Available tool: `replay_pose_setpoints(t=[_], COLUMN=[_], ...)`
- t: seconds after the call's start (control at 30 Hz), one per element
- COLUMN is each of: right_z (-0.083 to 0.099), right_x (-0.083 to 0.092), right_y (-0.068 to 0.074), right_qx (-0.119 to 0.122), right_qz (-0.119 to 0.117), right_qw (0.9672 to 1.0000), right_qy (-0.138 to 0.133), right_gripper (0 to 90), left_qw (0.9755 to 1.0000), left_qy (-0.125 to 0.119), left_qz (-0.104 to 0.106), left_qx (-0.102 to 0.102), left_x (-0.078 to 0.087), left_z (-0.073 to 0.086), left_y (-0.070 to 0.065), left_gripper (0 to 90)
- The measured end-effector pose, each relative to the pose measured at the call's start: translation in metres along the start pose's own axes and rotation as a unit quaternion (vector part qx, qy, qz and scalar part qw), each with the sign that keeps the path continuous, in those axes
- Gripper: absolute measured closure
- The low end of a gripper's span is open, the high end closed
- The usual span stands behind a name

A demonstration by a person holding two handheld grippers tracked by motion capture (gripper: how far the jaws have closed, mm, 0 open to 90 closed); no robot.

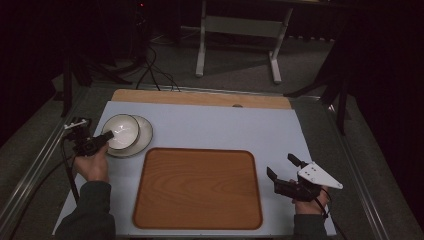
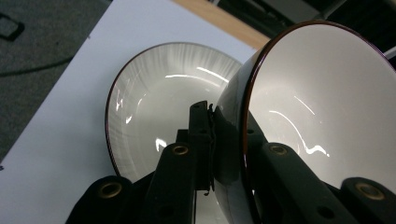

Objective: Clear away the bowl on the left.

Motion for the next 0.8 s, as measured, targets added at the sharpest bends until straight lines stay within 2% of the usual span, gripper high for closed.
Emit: replay_pose_setpoints(t=[0.27,0.47,0.6,0.8], right_z=[0.0,0.0,0.0,-0.001], right_x=[0.0,0.0,0.0,0.001], right_y=[0.0,0.0,0.0,0.0], right_qx=[0.001,0.003,0.002,0.002], right_qz=[0.0,0.0,0.0,-0.001], right_qw=[1.0,1.0,1.0,1.0], right_qy=[-0.001,0.0,0.0,-0.001], right_gripper=[13.8,13.8,13.8,13.8], left_qw=[0.9993,0.9985,0.9984,0.9972], left_qy=[-0.026,-0.025,-0.024,-0.029], left_qz=[0.026,0.044,0.044,0.063], left_qx=[-0.004,-0.02,-0.026,-0.03], left_x=[0.018,0.024,0.025,0.032], left_z=[-0.002,0.004,0.008,0.008], left_y=[-0.008,-0.014,-0.018,-0.029], left_gripper=[82.3,82.3,82.2,82.2])
Point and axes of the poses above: each handheld gripper's, and its own axes: x roughly backward along the jaws, z roughly out of its underside, y roughly to its left, the point moved 10 cm from there along -x, roughly forward along the jaws, and after that the axes turned 10 degrees about z, right-handed, at the moved point
